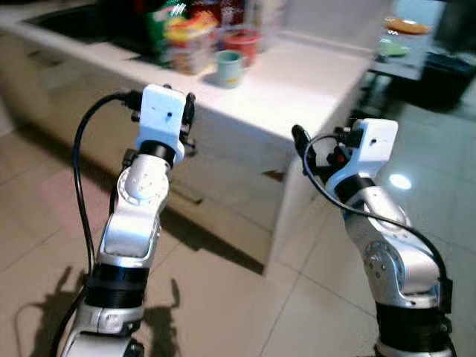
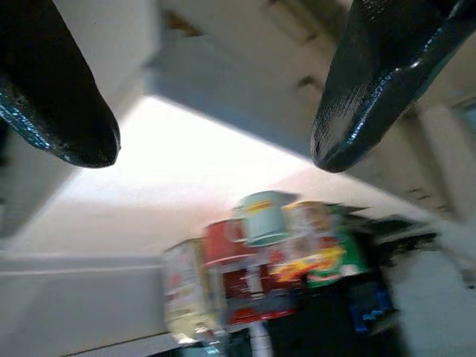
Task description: Setting the table
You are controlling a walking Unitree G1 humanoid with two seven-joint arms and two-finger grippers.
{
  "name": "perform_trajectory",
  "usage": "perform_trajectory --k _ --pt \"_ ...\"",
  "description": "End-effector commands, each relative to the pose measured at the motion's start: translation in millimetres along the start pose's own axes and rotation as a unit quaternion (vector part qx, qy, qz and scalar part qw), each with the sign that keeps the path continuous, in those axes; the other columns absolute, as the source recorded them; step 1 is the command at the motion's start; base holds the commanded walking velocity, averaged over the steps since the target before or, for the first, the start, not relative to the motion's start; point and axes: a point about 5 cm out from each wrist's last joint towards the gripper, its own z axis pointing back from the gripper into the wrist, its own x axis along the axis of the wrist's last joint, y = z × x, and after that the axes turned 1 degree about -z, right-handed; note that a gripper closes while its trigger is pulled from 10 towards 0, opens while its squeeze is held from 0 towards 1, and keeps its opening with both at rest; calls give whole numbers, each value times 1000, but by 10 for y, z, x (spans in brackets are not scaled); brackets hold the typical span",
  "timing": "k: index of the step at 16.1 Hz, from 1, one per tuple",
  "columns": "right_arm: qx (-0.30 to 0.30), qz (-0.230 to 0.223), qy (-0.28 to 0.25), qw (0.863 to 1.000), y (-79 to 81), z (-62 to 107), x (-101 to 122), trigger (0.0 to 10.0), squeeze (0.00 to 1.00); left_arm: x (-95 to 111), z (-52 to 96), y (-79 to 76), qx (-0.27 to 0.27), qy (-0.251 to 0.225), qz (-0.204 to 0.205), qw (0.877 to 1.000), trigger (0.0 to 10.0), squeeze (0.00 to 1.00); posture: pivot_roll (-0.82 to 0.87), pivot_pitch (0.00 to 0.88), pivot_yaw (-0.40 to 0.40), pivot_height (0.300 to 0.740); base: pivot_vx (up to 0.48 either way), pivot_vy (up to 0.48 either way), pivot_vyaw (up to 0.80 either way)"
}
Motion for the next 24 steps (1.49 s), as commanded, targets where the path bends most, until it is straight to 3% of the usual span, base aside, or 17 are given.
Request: perform_trajectory --k 1,15,21,24 --pt "11 5 -6 1000 50 -27 30 10000 0 0 3 41 2 1 -5 1000 10000 0 19 0 3 740 398 -255 800" --pt "29 18 -2 999 91 -43 20 10000 0 -16 -1 73 8 3 -9 1000 10000 0 18 0 1 740 394 -255 800" --pt "14 3 -19 1000 26 -39 75 10000 0 -33 3 94 10 5 -12 1000 10000 0 16 0 2 740 387 -171 0" --pt "12 30 -47 998 7 -47 206 10000 0 -35 4 116 13 5 -8 1000 10000 0 13 0 5 740 216 0 0"
